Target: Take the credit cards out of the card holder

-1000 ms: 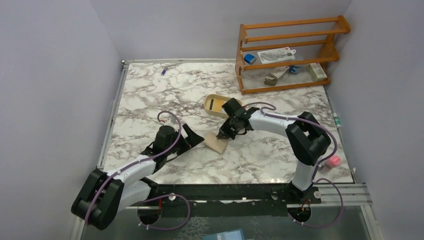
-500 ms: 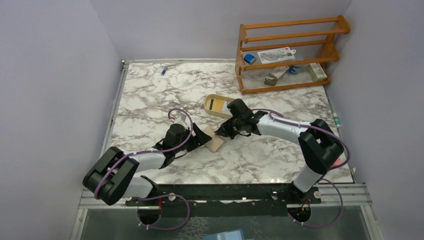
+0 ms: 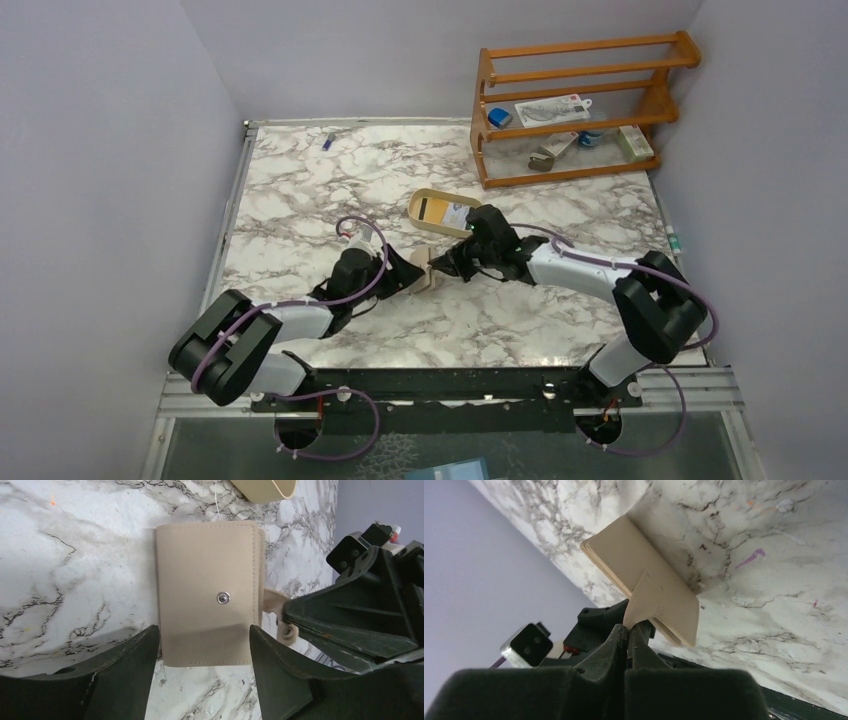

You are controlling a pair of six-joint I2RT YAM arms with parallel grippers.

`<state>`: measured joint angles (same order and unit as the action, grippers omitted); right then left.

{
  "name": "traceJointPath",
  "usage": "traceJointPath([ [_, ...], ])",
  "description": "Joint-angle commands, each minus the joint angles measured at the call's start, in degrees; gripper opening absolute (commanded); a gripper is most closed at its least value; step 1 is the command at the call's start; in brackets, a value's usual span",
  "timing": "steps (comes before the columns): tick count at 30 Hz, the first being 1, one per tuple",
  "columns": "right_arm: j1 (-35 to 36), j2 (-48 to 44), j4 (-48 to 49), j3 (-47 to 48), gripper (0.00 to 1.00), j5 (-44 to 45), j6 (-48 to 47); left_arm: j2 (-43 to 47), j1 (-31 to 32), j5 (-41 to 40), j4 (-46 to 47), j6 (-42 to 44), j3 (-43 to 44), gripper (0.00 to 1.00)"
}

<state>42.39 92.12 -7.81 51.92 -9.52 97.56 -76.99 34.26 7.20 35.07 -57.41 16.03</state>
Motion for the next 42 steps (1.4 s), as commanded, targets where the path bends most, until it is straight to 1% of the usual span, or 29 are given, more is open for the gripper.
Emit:
traceJointPath([
  [1, 0.2, -6.2, 12.4, -5.4, 0.01, -1.4, 1.9, 0.6, 0.4, -1.0, 2.2, 0.9, 0.0, 0.68],
  [3, 0.2, -8.4, 13.9, -6.0, 0.01, -0.8, 0.5, 2.2, 0.4, -1.0, 0.3, 1.5, 0.3, 0.69],
  [8, 0.1, -11.6, 3.6, 0.6, 0.01, 2.7, -6.6, 6.5, 0.4, -2.6, -9.3, 5.6, 3.3, 0.76],
  [10, -0.2, -11.6, 2.8, 1.7, 0.01, 2.1, -8.1, 7.2, 0.4, -3.4, -10.9, 6.9, 3.8, 0.78],
  [12, -0.6, -10.8, 3.0, 1.6, 0.01, 0.3, -8.8, 6.2, 0.4, -3.3, -11.1, 7.7, 4.3, 0.79],
  [15, -1.2, -9.5, 6.3, -0.9, 0.01, -3.1, -9.6, 2.9, 0.4, -2.7, -11.0, 7.9, 5.1, 0.79],
  [20, -1.9, -9.2, 16.9, -6.8, 0.01, -9.1, -9.8, 0.7, 0.4, -4.7, -11.9, 7.7, 5.0, 0.79],
  [24, -1.9, -10.0, 18.3, -7.8, 0.01, -9.2, -11.4, 1.8, 0.4, -6.7, -15.4, 8.0, 5.4, 0.79],
  [29, -3.5, -14.8, 23.3, -15.9, 0.01, -8.7, -10.7, 4.1, 0.4, -9.7, -22.4, 12.0, 8.4, 0.79],
  [31, -4.7, -16.6, 21.2, -17.9, 0.01, -8.2, -13.2, 4.9, 0.4, -10.5, -23.5, 13.1, 9.2, 0.79],
  [34, -5.9, -19.2, 10.6, -17.0, 0.02, -4.2, -20.7, 3.2, 0.4, -10.0, -23.0, 13.8, 10.2, 0.79],
  [36, -6.2, -20.3, 3.8, -15.3, 0.09, -0.7, -26.5, 1.0, 0.4, -9.0, -22.3, 13.8, 10.9, 0.79],
  [37, -6.2, -20.8, 1.0, -14.2, 0.16, 1.1, -29.6, 0.0, 0.4, -8.6, -21.8, 13.7, 11.0, 0.79],
  [38, -6.2, -21.1, -1.1, -12.9, 0.3, 2.9, -32.6, -0.9, 0.4, -8.3, -21.2, 13.5, 11.1, 0.79],
  [39, -6.2, -21.2, -3.4, -11.8, 0.47, 4.6, -35.3, -1.6, 0.5, -8.0, -20.6, 13.5, 11.1, 0.79],
  [40, -6.2, -21.2, -5.3, -10.5, 0.66, 6.3, -37.8, -2.1, 0.5, -7.8, -20.2, 13.5, 11.1, 0.79],
  [41, -6.2, -20.8, -6.9, -9.1, 0.77, 7.4, -40.8, -2.5, 0.5, -7.6, -20.0, 13.6, 11.3, 0.8],
  [42, -6.2, -20.2, -8.3, -7.6, 0.86, 8.3, -43.1, -2.7, 0.5, -7.6, -19.8, 13.9, 11.4, 0.79],
])
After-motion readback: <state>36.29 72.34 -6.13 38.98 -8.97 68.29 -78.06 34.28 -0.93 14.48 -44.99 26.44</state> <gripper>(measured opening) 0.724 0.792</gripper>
